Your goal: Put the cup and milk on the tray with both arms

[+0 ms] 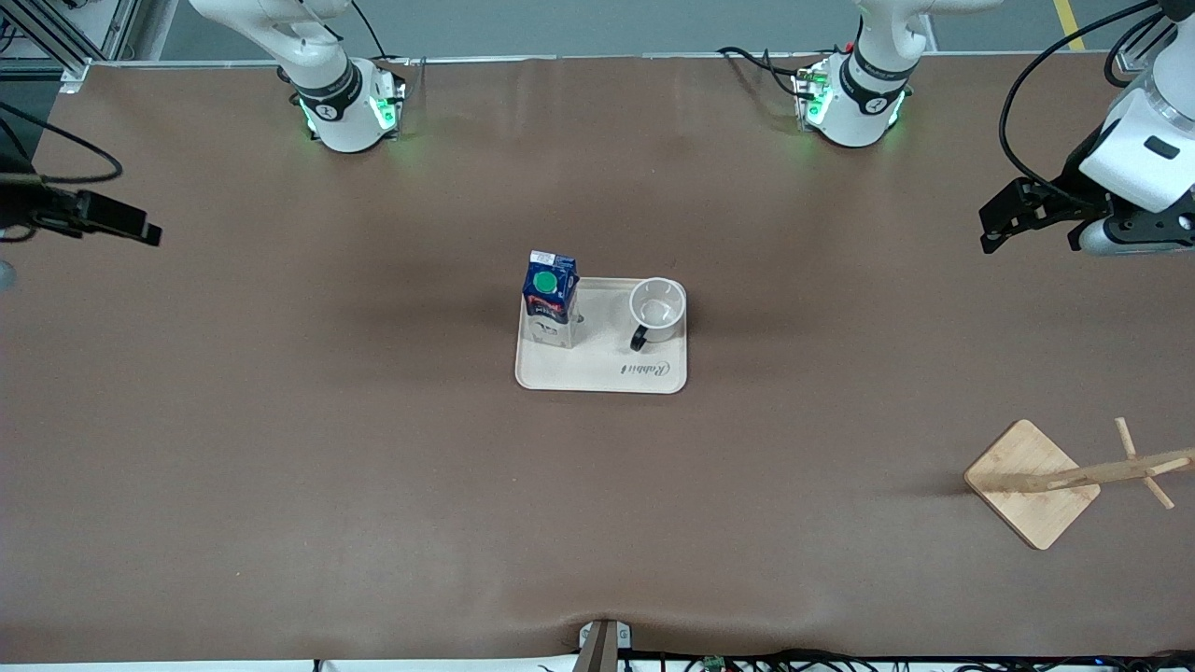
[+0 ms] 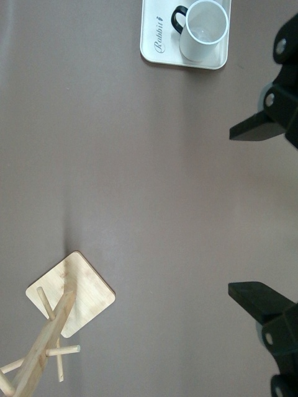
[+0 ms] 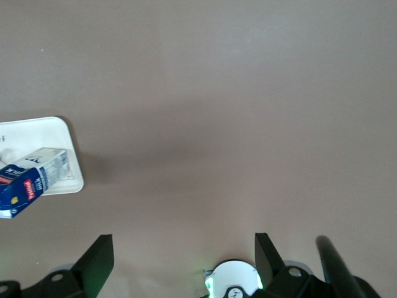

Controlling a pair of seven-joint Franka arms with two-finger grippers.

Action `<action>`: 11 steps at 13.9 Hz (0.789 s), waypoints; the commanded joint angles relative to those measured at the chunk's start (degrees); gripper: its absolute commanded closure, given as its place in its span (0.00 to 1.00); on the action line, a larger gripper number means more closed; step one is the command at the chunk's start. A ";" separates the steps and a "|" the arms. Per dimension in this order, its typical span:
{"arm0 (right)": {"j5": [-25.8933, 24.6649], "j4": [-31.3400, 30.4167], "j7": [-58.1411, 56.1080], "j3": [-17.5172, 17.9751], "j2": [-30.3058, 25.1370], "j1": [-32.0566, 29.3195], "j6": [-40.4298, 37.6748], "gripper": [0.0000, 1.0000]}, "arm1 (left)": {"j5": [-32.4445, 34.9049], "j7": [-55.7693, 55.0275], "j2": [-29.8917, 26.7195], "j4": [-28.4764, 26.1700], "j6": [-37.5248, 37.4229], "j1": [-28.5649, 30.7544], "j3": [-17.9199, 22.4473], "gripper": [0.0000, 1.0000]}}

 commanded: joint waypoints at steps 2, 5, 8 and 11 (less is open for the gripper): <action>-2.04 -9.42 -5.08 0.97 -8.47 -0.69 4.50 0.00 | -0.68 -0.28 -2.79 -3.10 0.88 -0.15 -0.23 0.00; -2.30 -16.72 -8.00 0.88 -12.60 -1.66 9.60 0.00 | -0.68 -0.37 -3.85 -4.52 2.29 -0.24 -0.23 0.00; -3.35 -17.09 -8.09 0.96 -12.44 -1.58 9.34 0.00 | -0.94 0.16 -3.67 -3.20 1.68 -0.15 -0.14 0.00; -7.75 -16.65 -8.09 1.32 -12.08 -1.05 10.39 0.00 | -1.03 0.07 -2.27 -0.04 -2.17 -0.15 -0.14 0.00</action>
